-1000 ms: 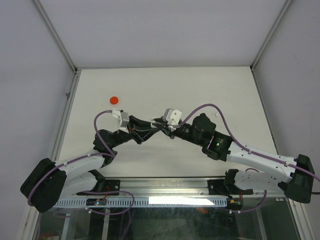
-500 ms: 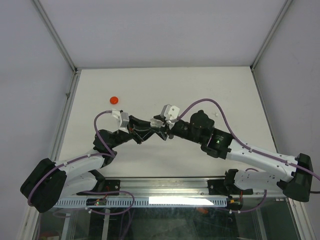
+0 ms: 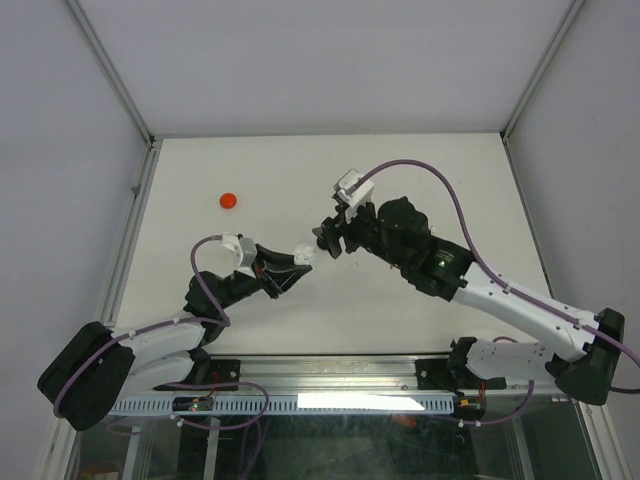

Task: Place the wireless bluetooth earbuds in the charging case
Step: Place the earbud in the charging case, then pick up the earbud from the center of the board.

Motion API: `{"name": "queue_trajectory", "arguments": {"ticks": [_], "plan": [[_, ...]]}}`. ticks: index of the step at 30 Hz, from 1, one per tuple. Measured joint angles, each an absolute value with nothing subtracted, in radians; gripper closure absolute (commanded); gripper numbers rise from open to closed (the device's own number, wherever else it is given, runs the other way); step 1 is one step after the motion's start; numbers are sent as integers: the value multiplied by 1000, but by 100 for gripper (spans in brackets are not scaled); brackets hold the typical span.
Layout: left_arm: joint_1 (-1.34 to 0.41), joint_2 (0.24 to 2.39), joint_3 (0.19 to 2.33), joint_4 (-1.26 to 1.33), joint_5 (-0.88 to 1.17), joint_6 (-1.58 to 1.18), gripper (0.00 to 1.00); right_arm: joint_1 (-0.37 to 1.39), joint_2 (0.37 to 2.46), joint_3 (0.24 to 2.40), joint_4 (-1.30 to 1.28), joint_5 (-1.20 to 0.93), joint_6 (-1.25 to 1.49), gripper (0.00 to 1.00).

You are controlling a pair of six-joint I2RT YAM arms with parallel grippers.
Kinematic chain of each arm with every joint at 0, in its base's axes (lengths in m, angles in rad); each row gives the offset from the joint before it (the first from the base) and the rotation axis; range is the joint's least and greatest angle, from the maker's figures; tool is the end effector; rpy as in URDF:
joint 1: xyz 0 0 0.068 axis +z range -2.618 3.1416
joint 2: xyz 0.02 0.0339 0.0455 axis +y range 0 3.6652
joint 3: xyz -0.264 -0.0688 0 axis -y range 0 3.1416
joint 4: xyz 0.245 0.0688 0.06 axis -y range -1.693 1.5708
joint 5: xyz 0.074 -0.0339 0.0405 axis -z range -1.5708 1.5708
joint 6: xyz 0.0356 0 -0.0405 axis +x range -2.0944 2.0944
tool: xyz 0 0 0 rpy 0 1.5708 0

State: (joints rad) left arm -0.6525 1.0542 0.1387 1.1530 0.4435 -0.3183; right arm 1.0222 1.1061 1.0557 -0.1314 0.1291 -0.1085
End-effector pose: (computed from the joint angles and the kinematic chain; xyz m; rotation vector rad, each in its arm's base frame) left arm 0.1414 -0.1273 0.2103 0.6240 1.3044 -1.1015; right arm 0.1379 0.2168 0.3773 -0.8732 1.5554 0.5511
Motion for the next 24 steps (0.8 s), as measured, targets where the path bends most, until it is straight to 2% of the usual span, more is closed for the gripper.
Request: {"name": "queue_trajectory", "arguments": {"ticks": [14, 24], "plan": [[-653, 952, 115, 1089, 394, -294, 100, 578, 1327, 1068, -369, 200, 168, 32], [-653, 934, 115, 1069, 394, -294, 100, 306, 1531, 1066, -379, 181, 265, 33]]}}
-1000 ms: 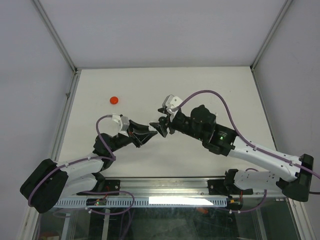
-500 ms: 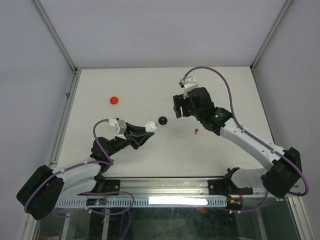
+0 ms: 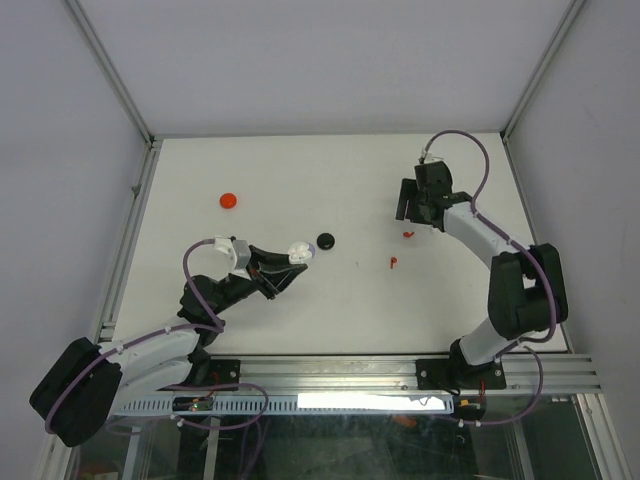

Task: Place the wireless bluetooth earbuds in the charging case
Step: Pick up the earbud from the center of the board.

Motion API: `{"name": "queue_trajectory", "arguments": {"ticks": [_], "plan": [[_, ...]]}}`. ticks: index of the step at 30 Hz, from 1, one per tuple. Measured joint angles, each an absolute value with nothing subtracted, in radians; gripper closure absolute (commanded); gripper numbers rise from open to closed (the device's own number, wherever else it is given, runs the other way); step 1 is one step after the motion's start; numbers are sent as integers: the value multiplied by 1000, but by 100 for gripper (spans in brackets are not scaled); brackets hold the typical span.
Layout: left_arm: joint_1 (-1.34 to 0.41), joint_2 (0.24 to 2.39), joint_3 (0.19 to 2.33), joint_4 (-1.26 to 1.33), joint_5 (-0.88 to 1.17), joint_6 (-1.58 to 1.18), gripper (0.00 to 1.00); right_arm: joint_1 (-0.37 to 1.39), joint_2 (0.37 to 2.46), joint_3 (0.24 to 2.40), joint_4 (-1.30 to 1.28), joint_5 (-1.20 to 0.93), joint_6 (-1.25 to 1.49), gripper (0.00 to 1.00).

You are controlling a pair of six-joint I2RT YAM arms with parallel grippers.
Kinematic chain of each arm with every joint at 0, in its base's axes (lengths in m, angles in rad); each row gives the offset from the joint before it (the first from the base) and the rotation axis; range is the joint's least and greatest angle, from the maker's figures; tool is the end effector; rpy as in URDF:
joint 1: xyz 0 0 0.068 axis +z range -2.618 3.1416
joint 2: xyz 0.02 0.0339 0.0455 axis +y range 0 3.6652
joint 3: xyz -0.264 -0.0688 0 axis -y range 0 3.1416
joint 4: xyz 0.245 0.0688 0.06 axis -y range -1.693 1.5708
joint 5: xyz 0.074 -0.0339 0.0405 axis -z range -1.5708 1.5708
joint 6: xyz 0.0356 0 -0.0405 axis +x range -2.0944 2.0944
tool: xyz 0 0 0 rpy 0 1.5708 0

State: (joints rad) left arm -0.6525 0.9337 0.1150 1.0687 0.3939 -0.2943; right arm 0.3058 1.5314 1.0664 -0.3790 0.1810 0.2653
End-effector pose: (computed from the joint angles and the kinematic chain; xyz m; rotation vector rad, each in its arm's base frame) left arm 0.1329 -0.1188 0.2142 0.5926 1.2902 -1.0514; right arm 0.3146 0.0926 0.2396 0.0342 2.3969 0.0480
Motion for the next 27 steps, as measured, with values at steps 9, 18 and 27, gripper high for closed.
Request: {"name": "queue_trajectory", "arguments": {"ticks": [9, 18, 27], "plan": [[-653, 948, 115, 1069, 394, -294, 100, 171, 1758, 1097, -332, 125, 295, 33], [-653, 964, 115, 1068, 395, -294, 100, 153, 1833, 1158, -307, 81, 296, 36], [-653, 962, 115, 1055, 395, -294, 100, 149, 1817, 1164, -323, 83, 281, 36]]}}
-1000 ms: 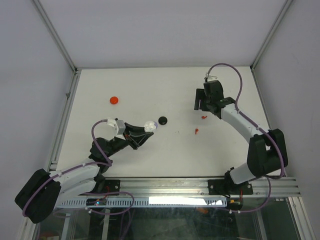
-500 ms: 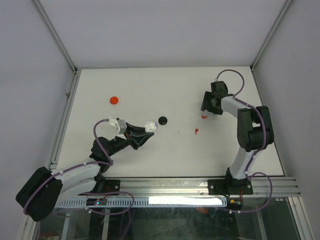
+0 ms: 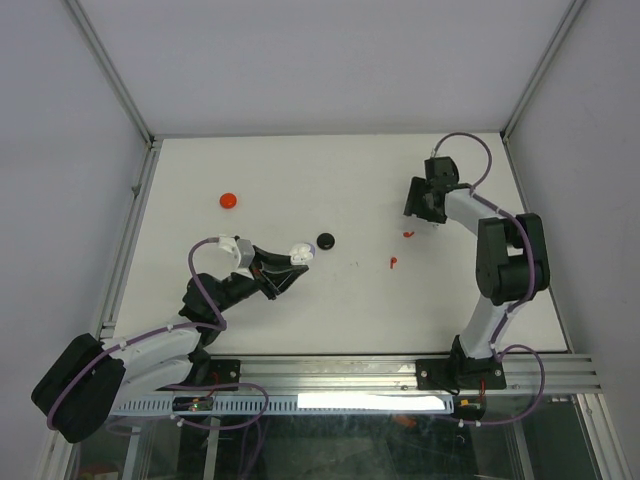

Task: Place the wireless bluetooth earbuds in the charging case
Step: Pick up the earbud from the center of the board.

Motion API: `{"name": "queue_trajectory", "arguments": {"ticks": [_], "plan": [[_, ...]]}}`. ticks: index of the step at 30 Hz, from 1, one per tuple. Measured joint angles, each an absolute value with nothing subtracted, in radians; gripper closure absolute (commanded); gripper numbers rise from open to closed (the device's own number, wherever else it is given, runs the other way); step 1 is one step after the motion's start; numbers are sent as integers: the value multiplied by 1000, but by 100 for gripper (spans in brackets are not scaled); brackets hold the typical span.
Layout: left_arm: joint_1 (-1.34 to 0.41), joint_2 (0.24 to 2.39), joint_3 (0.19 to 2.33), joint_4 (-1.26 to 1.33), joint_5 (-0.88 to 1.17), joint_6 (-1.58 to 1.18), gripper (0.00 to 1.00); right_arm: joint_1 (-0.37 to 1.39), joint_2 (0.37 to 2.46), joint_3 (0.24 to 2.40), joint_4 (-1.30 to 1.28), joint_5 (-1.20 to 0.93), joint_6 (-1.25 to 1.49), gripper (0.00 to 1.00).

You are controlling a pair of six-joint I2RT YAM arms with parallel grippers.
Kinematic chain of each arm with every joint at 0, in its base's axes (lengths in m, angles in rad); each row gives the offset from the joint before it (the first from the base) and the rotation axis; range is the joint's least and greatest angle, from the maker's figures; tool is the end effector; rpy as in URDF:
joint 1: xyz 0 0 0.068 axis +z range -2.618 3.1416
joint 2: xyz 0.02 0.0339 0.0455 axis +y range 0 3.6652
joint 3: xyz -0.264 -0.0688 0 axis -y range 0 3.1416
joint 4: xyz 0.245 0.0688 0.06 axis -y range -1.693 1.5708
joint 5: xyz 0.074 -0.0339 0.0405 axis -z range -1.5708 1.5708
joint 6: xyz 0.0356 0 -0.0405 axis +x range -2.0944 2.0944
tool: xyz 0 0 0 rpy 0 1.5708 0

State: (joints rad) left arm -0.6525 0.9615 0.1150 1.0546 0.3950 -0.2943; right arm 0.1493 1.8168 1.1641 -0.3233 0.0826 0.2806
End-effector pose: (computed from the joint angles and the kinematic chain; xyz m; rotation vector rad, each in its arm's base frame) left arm 0.1353 -0.1206 0.2083 0.5975 1.3341 -1.0507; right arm 0.3730 0.0531 0.1777 0.1990 2.5352 0.0636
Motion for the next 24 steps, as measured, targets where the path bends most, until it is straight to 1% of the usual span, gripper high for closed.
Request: {"name": "queue_trajectory", "arguments": {"ticks": [6, 12, 15, 18, 24], "plan": [[-653, 962, 115, 1053, 397, -295, 100, 110, 1813, 1216, -354, 90, 244, 37], [-653, 962, 115, 1050, 400, -295, 100, 98, 1879, 1319, -358, 89, 231, 37], [-653, 960, 115, 1038, 400, -295, 100, 98, 1905, 1322, -368, 89, 230, 38], [-653, 957, 115, 1032, 400, -295, 100, 98, 1924, 1322, -389, 89, 230, 40], [-653, 955, 115, 1031, 403, -295, 100, 97, 1925, 1308, -413, 61, 229, 43]]}}
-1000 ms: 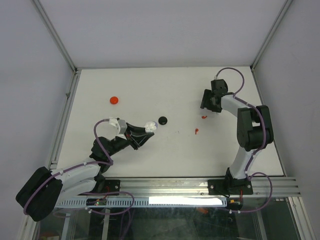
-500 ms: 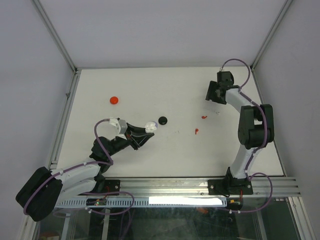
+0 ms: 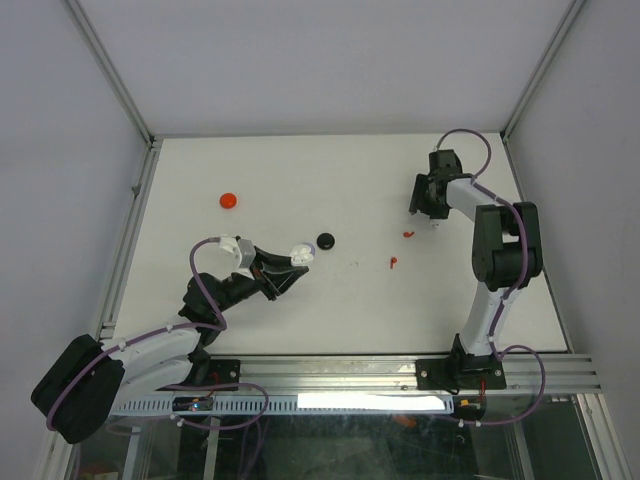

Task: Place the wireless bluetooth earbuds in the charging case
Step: Pick up the earbud from the center of the board.

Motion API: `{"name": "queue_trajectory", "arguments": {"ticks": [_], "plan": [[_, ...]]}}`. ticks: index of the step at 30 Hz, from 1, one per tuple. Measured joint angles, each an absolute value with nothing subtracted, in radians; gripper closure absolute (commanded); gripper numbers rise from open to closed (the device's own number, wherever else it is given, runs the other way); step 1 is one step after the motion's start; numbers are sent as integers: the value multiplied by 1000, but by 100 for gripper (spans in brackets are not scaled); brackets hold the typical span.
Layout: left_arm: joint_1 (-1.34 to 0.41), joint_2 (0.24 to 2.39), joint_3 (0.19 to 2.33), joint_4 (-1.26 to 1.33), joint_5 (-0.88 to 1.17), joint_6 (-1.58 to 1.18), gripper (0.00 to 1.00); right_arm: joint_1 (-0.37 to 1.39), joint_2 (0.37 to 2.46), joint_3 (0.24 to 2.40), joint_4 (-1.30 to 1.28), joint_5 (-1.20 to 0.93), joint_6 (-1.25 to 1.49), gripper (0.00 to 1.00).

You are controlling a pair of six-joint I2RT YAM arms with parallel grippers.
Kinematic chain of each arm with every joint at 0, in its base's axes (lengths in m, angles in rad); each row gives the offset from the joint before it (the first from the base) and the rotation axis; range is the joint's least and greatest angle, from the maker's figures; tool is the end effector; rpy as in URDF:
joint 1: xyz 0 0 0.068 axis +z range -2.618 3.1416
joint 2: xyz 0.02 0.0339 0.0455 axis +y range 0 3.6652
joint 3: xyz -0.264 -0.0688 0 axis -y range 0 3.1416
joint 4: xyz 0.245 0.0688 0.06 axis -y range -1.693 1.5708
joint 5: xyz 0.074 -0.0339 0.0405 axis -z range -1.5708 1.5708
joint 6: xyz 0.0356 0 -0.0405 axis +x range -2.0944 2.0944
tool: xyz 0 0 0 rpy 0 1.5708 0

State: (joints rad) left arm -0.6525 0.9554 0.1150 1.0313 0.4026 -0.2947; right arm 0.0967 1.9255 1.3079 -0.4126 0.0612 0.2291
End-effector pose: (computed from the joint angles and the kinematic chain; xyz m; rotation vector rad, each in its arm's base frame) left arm 0.1350 -0.1207 0.2069 0.6055 1.3510 -1.0553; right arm 0.4009 0.0367 0.1742 0.1939 2.5911 0.0383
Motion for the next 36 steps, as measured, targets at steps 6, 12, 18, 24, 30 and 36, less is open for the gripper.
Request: {"name": "queue_trajectory", "arguments": {"ticks": [6, 12, 18, 24, 30, 36], "plan": [[-653, 955, 115, 1032, 410, -295, 100, 96, 1921, 1280, -425, 45, 227, 43], [-653, 956, 115, 1032, 421, -295, 100, 96, 1889, 1242, -429, 43, 229, 43], [-653, 965, 115, 1032, 423, -296, 100, 96, 1841, 1200, -498, 51, 231, 43], [-653, 969, 115, 1033, 426, -296, 100, 96, 1780, 1173, -514, 67, 225, 44], [-653, 968, 115, 1032, 426, -296, 100, 94, 1752, 1201, -521, 144, 197, 51], [-653, 953, 115, 1026, 426, -296, 100, 73, 1799, 1245, -533, 175, 178, 57]]}}
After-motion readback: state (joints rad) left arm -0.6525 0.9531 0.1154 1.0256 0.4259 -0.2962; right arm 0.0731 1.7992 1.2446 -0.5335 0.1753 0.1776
